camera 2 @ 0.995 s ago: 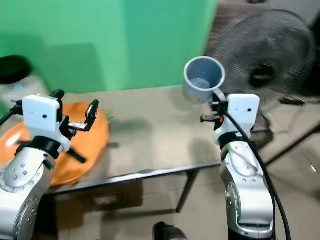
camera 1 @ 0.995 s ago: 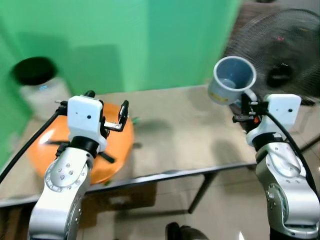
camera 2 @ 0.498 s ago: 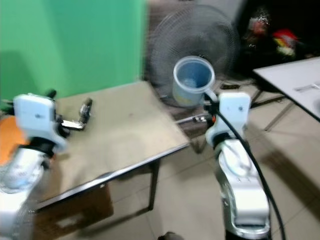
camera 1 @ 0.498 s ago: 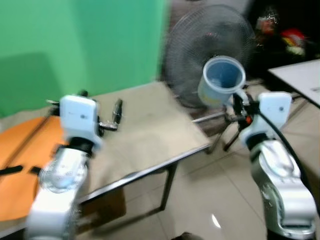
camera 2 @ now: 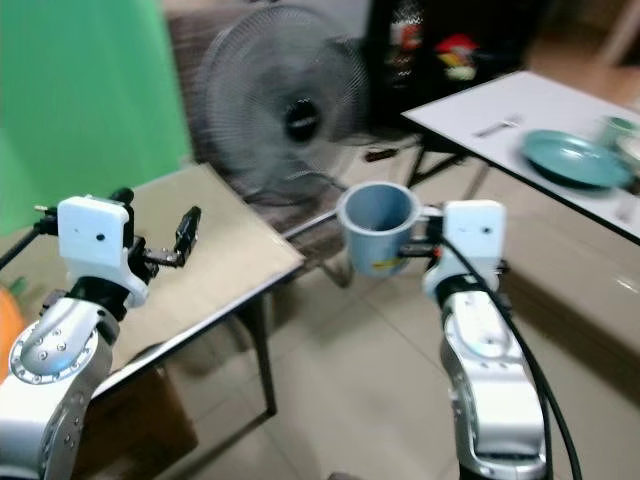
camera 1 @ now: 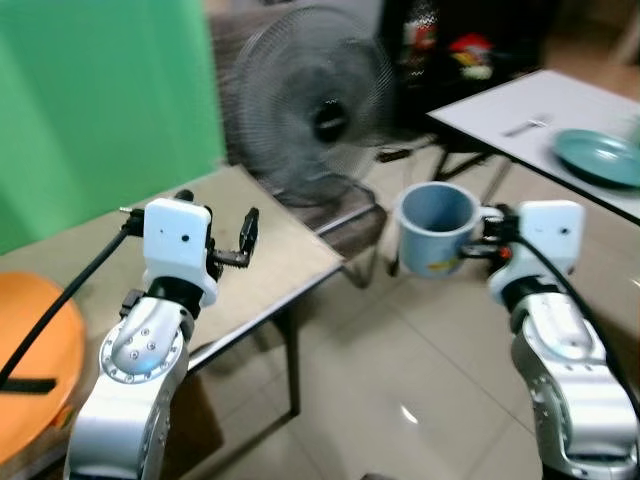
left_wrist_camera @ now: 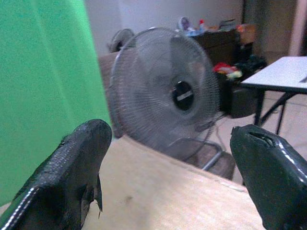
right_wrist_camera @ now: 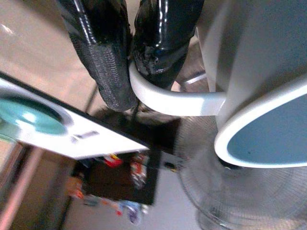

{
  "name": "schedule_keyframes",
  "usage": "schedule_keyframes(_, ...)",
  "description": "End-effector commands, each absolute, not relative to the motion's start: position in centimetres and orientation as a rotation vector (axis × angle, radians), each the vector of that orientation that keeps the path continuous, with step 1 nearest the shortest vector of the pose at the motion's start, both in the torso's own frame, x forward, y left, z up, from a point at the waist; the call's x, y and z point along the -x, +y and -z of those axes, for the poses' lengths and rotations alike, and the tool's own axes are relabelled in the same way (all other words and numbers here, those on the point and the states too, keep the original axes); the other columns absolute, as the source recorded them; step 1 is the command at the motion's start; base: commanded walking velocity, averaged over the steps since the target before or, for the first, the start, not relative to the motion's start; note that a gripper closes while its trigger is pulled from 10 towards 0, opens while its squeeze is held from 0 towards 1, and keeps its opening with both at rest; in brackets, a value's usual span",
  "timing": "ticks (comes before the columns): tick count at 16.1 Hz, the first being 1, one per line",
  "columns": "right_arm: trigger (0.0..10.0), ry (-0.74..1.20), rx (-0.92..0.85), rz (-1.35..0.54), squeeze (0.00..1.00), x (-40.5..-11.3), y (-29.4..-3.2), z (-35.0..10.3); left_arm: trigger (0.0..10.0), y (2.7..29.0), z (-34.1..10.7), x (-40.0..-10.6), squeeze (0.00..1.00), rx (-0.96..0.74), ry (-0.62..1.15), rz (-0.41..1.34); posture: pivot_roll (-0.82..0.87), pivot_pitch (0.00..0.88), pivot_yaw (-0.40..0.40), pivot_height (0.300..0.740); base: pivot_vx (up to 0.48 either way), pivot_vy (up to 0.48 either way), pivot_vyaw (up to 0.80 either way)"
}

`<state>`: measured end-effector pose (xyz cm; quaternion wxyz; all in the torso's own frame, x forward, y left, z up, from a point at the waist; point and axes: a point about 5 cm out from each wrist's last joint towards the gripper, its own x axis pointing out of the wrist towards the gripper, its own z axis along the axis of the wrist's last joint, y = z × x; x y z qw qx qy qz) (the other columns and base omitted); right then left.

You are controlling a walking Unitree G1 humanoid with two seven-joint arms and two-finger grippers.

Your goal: Setting the table

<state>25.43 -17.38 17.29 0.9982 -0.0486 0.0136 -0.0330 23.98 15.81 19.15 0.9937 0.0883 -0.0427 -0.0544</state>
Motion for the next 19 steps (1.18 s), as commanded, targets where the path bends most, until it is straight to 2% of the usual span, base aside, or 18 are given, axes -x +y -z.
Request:
schedule_keyframes(1,10.0,0.044,0.088,0.073,0.0,-25.1,-17.4,-17.1,10.0,15.9,-19.2,-24.2,0.0,-0.176,-0.089,0.107,0.05,0.0,-0.021,0.74,0.0,-0.326,-0.8)
schedule_keyframes(5,10.0,0.072,0.093,0.089,0.0,-24.6,-17.7,-16.6,10.0,15.5,-18.9,-24.5,0.0,-0.179,-0.086,0.132,0.03,0.0,-0.008,0.74,0.0,-0.365,-0.76)
schedule_keyframes(12,10.0,0.092,0.09,0.121,0.0,-24.2,-18.5,-16.2,10.0,15.1,-18.5,-24.4,0.0,-0.187,-0.086,0.162,0.02,0.0,-0.006,0.74,0.0,-0.374,0.0)
schedule_keyframes(16,10.0,0.106,0.092,0.126,0.0,-24.0,-18.4,-16.1,10.0,14.7,-18.0,-24.6,0.0,-0.164,-0.067,0.181,0.01,0.0,-0.004,0.74,0.0,0.0,0.0)
schedule_keyframes(19,10.0,0.103,0.104,0.137,0.0,-24.0,-18.8,-16.2,10.0,14.5,-17.5,-24.5,0.0,-0.08,-0.059,0.179,0.0,0.0,0.0,0.74,0.0,0.0,-0.8)
